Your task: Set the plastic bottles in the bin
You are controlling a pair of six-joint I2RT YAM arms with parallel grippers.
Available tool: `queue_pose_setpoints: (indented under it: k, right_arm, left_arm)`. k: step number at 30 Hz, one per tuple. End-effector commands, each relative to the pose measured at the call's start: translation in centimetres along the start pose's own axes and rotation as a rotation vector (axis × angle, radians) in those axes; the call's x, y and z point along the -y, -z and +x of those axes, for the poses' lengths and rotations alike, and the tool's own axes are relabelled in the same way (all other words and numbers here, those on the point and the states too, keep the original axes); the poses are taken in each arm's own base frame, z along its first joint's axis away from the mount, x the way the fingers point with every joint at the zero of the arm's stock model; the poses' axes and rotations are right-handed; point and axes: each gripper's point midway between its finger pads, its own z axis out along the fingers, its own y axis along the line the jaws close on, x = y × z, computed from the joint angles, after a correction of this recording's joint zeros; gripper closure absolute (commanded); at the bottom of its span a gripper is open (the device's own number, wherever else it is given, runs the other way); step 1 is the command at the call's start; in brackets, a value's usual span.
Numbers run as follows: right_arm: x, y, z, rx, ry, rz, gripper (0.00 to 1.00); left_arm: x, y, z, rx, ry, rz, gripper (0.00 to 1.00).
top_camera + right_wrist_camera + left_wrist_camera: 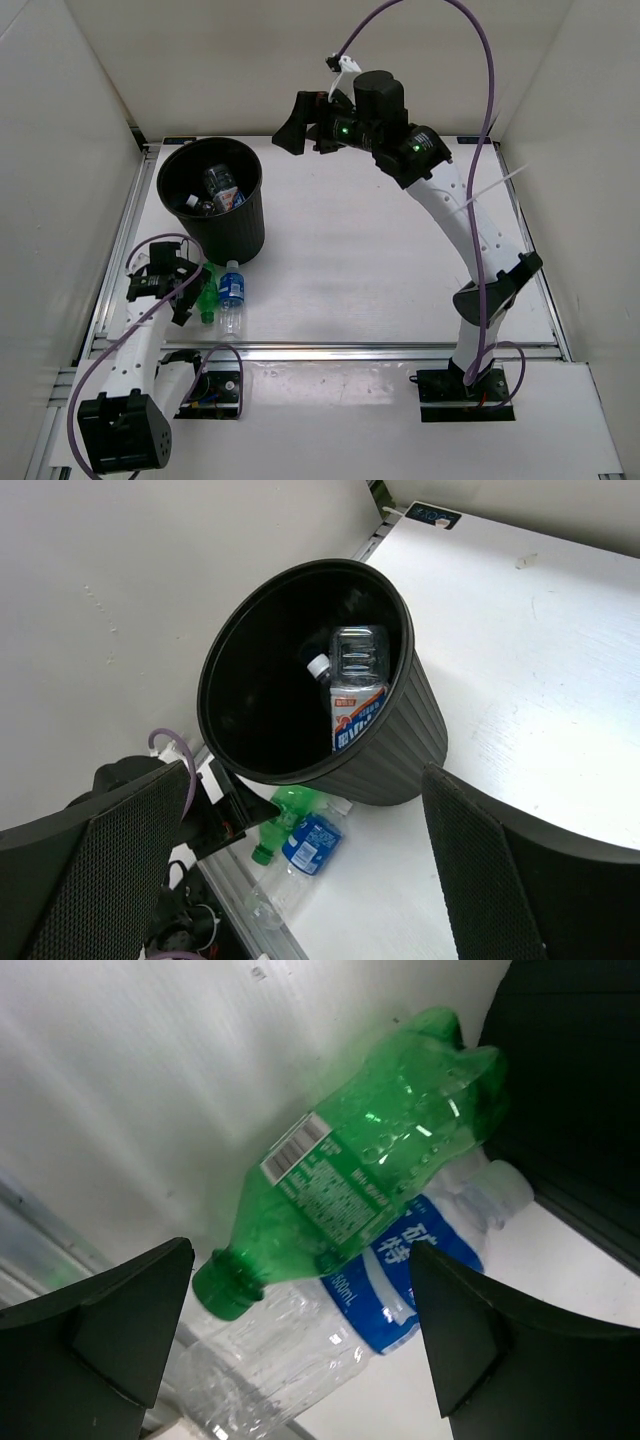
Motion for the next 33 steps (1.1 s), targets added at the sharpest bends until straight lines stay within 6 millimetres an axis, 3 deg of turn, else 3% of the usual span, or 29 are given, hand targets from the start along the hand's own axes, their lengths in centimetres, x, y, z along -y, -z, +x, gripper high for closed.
queue_pose_setpoints:
  k: [1,6,10,12,15,20,23,27,29,30,32,33]
  right_arm:
    - [-0.7,2.1,-1.7,0.044,0.048,-0.024,0.00]
    - [0.2,2.8,-1.6,0.032,0.039,-0.006,0.00]
    - [0.9,3.3,-1.7,0.031,0.033,0.006,0.00]
    - [1.1,3.7,-1.9,0.032,0.022,0.007,0.00]
    - [1.8,3.5,-1.4,0.018,0.003,0.015,0.00]
    - [2.6,3.8,-1.4,0.014,-0.014,0.028,0.00]
    - [3.0,3.7,-1.2,0.006,-0.028,0.030,0.00]
    - [3.2,4.0,-1.3,0.007,-0.039,0.029,0.00]
    - [3.4,3.8,-0.5,-0.014,-0.046,0.029,0.00]
    - [3.4,3.8,-0.5,-0.014,-0.046,0.029,0.00]
    - [3.5,3.7,-0.2,-0.026,-0.049,0.025,0.00]
    - [3.7,3.5,0.1,-0.034,-0.053,0.028,0.00]
  left_arm:
    - [1.5,-0.7,-0.1,0.007,-0.004,0.067,0.00]
    - [1.7,-1.5,0.1,0.000,0.005,0.074,0.00]
    - [0.2,-2.6,1.6,-0.040,0.022,0.032,0.00]
    - [-0.5,-3.0,2.5,-0.064,0.030,0.017,0.09]
    - [-0.5,-3.0,2.7,-0.071,0.040,0.022,0.37]
    - [-0.5,-1.6,1.8,-0.052,0.058,0.008,0.52]
    - [0.1,0.6,-0.6,0.024,0.083,0.004,0.59]
    - [0.1,5.5,-3.9,0.132,0.125,-0.027,0.63]
    - [0.2,9.0,-5.8,0.201,0.151,-0.024,0.66]
    - [1.4,11.6,-7.4,0.256,0.174,0.045,0.66]
    - [2.4,14.1,-9.1,0.317,0.189,0.108,0.66]
    - [3.3,16.5,-10.4,0.367,0.212,0.171,0.66]
